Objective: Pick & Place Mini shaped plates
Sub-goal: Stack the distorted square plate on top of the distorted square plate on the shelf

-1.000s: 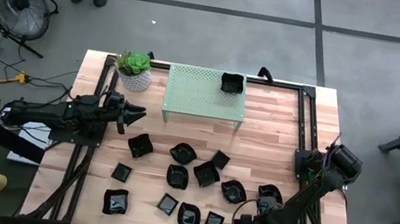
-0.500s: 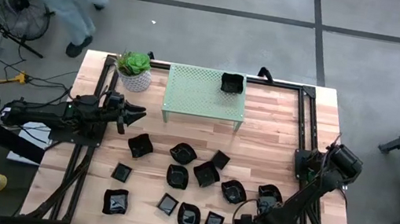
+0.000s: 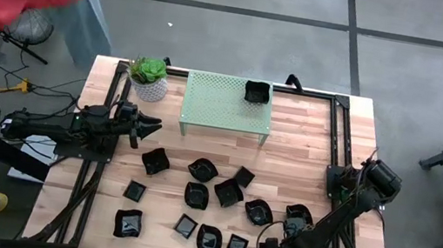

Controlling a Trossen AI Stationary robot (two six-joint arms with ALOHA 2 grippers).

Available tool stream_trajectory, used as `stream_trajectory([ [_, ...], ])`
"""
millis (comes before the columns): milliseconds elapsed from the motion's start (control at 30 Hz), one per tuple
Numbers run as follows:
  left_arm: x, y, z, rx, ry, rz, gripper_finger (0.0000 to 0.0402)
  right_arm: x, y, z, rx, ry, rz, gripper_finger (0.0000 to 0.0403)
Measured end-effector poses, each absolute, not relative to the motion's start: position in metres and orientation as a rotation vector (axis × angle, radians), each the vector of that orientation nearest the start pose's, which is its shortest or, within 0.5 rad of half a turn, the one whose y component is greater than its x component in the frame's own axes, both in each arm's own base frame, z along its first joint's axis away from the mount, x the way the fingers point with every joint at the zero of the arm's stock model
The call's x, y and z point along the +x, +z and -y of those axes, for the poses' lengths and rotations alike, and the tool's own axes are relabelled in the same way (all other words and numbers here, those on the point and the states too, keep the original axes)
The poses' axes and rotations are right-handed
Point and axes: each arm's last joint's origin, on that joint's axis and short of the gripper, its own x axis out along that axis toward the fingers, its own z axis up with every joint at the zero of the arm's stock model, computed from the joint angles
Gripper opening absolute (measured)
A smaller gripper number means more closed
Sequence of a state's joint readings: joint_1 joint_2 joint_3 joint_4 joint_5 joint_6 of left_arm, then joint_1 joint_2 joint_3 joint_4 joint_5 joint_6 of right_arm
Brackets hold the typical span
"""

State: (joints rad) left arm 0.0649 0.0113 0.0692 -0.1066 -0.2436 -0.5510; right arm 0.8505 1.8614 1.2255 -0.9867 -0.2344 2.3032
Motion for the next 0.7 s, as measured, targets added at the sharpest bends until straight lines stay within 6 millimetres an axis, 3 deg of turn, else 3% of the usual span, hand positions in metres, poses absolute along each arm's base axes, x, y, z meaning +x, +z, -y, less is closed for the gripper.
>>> stream_trajectory([
  [700,0.0922,0.1760,-0.0130,-0.542,0.314,0.038,0.0134,0.2082,0.1634,-0.2476,1.105,-1.194,-1.516,0.0021],
])
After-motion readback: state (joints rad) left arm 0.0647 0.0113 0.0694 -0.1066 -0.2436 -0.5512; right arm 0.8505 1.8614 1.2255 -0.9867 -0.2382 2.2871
